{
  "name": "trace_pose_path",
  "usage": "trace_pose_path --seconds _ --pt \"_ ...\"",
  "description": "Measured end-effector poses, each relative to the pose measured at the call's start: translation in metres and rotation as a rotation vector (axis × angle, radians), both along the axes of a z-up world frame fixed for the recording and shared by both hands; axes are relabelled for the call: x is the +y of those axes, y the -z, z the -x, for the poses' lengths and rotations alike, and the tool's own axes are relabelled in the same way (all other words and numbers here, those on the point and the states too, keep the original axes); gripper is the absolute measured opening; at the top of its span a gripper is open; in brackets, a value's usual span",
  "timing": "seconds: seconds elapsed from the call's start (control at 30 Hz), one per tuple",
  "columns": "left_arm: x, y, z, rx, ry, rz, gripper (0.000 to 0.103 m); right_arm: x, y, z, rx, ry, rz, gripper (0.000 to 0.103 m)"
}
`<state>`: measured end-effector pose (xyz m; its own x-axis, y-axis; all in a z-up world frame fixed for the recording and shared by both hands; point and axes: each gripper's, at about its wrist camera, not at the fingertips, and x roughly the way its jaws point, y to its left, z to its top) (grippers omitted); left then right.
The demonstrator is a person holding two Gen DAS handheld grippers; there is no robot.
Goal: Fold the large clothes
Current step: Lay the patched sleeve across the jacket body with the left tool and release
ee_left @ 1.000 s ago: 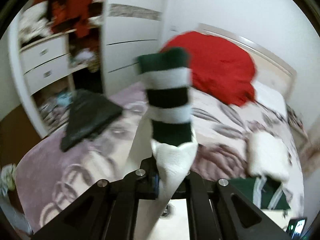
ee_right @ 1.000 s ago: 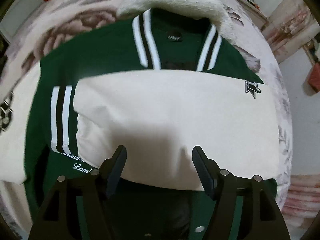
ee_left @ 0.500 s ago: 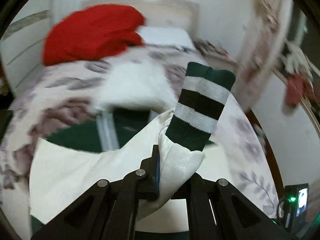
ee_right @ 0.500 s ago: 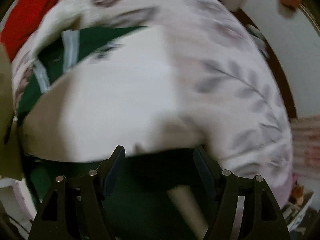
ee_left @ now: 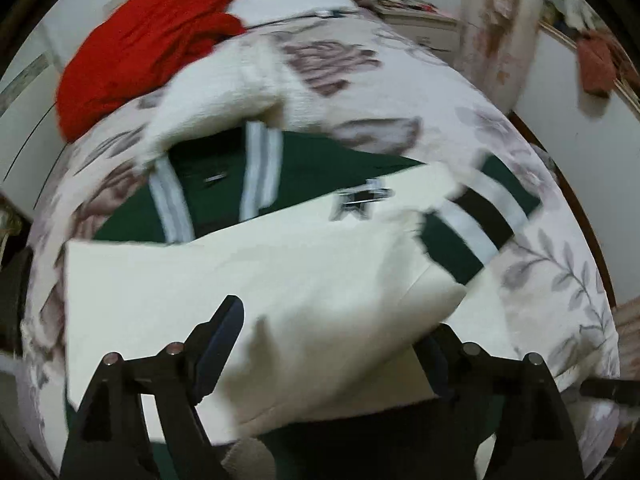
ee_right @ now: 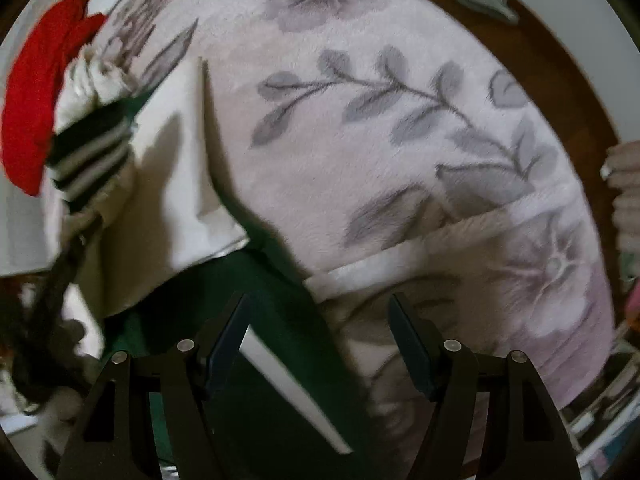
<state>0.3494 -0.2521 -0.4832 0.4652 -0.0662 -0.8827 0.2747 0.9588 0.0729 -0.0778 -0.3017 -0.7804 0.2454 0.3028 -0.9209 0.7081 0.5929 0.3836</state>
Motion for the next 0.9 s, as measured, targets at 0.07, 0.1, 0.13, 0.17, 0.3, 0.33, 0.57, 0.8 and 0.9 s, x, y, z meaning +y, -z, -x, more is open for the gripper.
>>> trace_pose_path --seconds 0.07,0.1,0.13,0.17,0.3,0.33,0.57,0.8,0.9 --pt "0.025 -0.002 -0.001 0.016 -0.056 -0.004 0.081 -0.007 -0.003 -0.002 -0.030 0.016 -0.040 0.072" --pt "0.040 -0.005 0.000 0.017 -0.090 0.003 0.081 -0.009 -0.005 -0.006 -0.048 0.021 -0.063 0.072" --pt "0.057 -0.008 0.002 0.007 -0.129 0.002 0.081 -0.011 -0.007 -0.013 -0.066 0.026 -0.085 0.072" --pt "0.074 -0.012 0.004 -0.005 -0.162 -0.009 0.081 -0.012 -0.010 -0.020 -0.081 0.031 -0.101 0.072" --pt "0.103 -0.021 0.014 -0.035 -0.185 -0.038 0.081 -0.013 -0.025 -0.061 -0.158 0.022 -0.153 0.072" --pt "0.106 -0.025 0.018 -0.037 -0.188 -0.030 0.081 -0.011 -0.030 -0.073 -0.167 0.004 -0.150 0.072" --pt "0.109 -0.006 0.040 0.049 -0.260 -0.008 0.085 0.021 -0.047 -0.133 -0.233 -0.107 -0.207 0.077" --pt "0.166 0.035 0.056 0.061 -0.503 -0.331 0.087 0.028 -0.038 -0.162 -0.262 -0.071 -0.324 0.083" --pt "0.204 0.050 0.060 0.135 -0.626 -0.295 0.087 0.037 -0.036 -0.194 -0.279 -0.085 -0.362 0.086"
